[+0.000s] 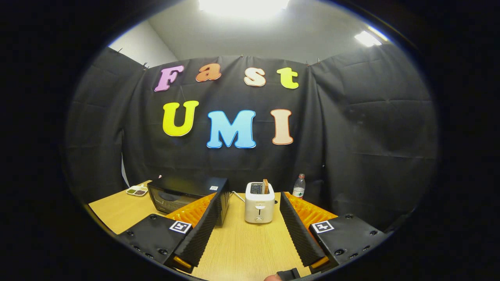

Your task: Open the toaster oven, put the food inside, and close the toaster oven door.

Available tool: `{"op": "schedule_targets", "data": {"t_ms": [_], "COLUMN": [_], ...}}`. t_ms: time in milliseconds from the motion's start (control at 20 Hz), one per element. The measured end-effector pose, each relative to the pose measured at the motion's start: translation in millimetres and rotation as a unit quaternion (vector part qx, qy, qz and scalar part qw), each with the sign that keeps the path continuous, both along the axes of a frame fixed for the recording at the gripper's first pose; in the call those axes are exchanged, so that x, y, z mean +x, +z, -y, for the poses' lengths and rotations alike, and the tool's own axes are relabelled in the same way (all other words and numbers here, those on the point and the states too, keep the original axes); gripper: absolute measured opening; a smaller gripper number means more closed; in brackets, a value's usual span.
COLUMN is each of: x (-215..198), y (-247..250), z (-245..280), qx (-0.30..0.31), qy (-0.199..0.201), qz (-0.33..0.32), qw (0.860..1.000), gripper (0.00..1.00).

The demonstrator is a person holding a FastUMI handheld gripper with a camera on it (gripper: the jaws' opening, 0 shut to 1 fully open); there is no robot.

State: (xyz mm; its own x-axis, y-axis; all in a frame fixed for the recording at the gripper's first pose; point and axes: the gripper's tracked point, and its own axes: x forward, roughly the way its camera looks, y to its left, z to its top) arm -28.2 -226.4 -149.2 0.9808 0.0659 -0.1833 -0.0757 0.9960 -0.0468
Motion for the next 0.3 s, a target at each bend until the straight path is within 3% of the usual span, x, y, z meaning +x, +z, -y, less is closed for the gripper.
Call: {"op": "schedule_targets", "data": {"t_ms": [300], "x": [-0.7], "y": [2.0], "z": [-6.5], "qx": [0.009], "qy": [0.0], "qz": [0.001], "qw": [1.0], "gripper": [0.96]}}
